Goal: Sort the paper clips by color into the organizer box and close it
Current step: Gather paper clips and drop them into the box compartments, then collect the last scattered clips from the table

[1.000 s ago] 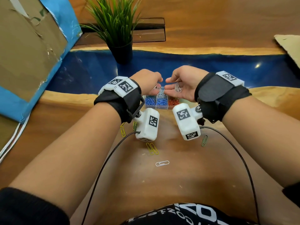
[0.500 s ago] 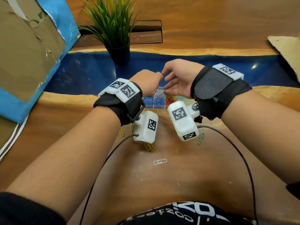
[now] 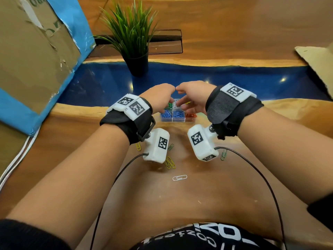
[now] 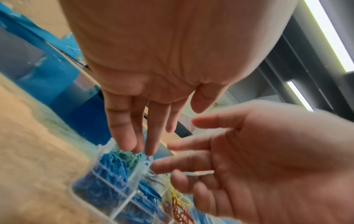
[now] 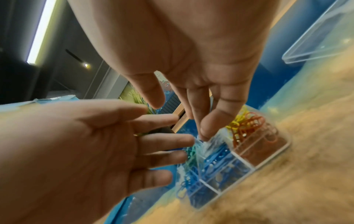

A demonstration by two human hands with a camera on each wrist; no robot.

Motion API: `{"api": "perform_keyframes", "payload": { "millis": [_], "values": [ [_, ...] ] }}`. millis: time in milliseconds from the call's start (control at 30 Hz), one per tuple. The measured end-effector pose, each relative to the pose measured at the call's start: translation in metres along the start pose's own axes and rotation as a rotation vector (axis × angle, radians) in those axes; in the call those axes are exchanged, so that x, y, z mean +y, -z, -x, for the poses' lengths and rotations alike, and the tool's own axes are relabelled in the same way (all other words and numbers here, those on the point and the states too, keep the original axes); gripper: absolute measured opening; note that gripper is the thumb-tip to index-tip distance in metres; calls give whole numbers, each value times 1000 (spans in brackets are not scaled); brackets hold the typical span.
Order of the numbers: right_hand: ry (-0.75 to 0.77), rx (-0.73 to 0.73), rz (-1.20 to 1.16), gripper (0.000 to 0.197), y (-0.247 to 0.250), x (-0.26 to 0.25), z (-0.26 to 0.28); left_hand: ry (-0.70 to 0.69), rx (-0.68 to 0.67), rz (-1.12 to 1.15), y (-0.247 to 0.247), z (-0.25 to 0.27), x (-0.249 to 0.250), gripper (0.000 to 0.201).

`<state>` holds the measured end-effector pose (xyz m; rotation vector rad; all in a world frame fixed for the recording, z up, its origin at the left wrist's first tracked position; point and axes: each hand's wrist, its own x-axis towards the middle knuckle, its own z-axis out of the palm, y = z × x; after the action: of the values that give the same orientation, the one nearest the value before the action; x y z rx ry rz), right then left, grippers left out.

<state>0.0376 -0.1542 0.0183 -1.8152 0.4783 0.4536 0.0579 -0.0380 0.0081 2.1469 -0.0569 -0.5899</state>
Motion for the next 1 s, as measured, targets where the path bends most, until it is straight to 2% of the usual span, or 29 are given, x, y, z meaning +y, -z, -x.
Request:
{"api": "perform_keyframes", "payload": {
  "millis": [67,133,233,333,433,533,633,800,1000],
  "values": [
    [9,-9,-1,43,-1,3,0,-28,49,44,6,3,-5,34],
    [30,-13,-1,37,-2,3,1,-63,82,43,15,12,-14,28],
    [123,7,66,31,-4,3,5,-93,132,-142,26,25,-33,21],
    [380,12,376,20,-9,9,18,-53,171,-473,31,32,-50,16],
    [552,-182,779,12,-21,18,45,-26,179,-716,28,32,-55,10],
    [572,-423,1057,12,-36,34,68,2,158,-813,23,28,-56,7],
    [542,-527,1150,12,-45,50,84,23,155,-878,18,22,-56,15],
    [529,-528,1260,20,-49,68,91,33,166,-892,14,19,-57,14],
    [524,-516,1268,24,-47,70,91,29,184,-859,12,20,-57,16]
  ]
}}
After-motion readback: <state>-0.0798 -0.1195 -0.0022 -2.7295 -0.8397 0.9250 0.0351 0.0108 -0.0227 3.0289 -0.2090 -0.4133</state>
